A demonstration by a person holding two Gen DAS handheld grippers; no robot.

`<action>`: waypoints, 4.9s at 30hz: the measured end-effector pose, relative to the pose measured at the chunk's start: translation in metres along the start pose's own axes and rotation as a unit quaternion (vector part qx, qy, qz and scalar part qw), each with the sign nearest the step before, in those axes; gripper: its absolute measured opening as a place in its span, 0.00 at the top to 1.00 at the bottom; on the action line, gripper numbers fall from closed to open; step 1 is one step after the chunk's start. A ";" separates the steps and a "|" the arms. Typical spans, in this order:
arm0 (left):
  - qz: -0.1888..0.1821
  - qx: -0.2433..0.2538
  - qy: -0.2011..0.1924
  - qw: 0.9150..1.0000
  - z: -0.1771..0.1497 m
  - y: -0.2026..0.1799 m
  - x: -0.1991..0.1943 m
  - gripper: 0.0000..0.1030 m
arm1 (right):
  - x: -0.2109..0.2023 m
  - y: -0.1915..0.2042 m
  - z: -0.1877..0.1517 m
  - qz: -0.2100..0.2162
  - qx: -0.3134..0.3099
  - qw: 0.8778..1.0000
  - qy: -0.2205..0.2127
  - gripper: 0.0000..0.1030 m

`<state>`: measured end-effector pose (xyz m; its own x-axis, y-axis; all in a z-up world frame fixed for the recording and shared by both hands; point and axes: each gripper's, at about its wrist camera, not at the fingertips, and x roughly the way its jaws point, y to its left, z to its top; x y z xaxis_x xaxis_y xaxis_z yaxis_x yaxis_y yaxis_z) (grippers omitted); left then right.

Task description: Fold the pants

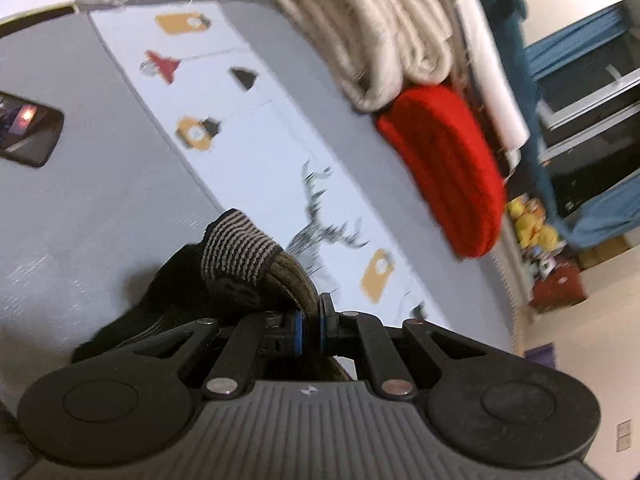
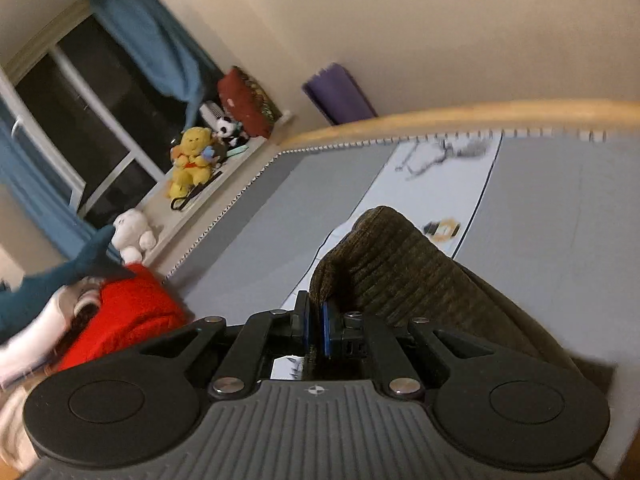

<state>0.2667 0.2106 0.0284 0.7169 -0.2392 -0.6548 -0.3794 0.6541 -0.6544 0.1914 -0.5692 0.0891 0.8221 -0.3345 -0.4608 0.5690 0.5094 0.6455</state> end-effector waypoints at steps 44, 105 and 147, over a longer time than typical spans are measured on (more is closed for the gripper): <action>0.172 0.095 -0.011 0.980 -0.105 0.106 0.010 0.43 | -0.019 -0.321 -0.075 -0.123 0.041 0.988 0.085 0.48; 0.148 0.316 -0.007 0.937 -0.089 0.030 0.082 0.11 | 0.143 0.187 -0.405 0.228 -0.372 0.829 0.349 0.96; 0.278 0.378 0.002 0.883 -0.105 0.053 0.093 0.00 | -0.044 0.036 -0.436 0.129 -0.494 0.807 0.296 0.47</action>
<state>0.2516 0.1473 -0.1065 0.5391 0.2685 -0.7983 -0.1720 0.9630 0.2077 0.1679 -0.1903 -0.1334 0.5918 0.1725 -0.7874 -0.1532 0.9831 0.1003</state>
